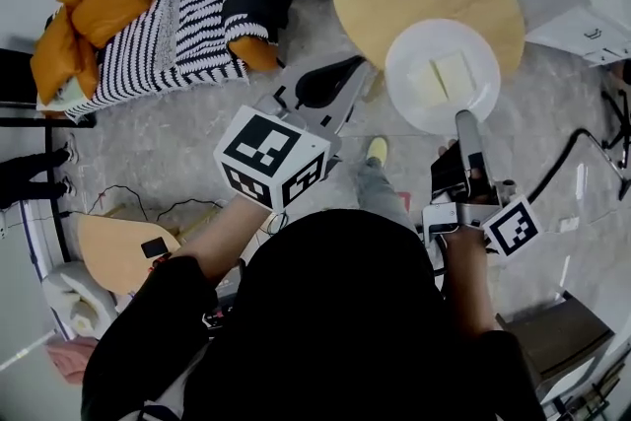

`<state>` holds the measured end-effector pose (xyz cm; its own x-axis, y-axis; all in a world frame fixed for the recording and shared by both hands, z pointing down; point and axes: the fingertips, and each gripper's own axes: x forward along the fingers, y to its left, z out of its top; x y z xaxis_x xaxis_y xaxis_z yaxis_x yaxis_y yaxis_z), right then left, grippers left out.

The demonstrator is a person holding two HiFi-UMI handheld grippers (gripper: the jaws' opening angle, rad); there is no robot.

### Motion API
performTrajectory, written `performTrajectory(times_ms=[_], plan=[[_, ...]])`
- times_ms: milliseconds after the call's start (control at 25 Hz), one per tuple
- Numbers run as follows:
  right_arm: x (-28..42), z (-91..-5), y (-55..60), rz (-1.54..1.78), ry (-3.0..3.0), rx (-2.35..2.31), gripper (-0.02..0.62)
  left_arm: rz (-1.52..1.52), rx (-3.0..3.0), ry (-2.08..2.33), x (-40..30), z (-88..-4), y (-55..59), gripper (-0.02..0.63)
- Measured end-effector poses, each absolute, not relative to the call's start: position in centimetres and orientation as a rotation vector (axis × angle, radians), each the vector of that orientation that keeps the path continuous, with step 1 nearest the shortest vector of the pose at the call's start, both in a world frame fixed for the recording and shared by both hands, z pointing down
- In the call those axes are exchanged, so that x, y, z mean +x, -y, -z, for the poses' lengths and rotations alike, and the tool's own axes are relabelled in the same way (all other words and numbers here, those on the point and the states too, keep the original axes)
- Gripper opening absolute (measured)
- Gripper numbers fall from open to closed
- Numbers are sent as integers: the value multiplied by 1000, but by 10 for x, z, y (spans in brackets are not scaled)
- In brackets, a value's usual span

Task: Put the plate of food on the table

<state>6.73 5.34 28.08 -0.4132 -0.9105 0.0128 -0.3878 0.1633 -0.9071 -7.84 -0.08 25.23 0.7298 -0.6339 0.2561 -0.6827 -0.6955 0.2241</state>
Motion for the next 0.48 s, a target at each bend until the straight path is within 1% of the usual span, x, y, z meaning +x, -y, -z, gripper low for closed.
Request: performTrajectory(times_ms=[320, 480], plan=[[103, -287, -8, 1239, -1873, -1216, 17, -255, 2617, 1050, -46, -252, 46, 8], [123, -296, 36, 1275, -1862, -1199, 17, -279, 2597, 1049, -23, -259, 87, 8]])
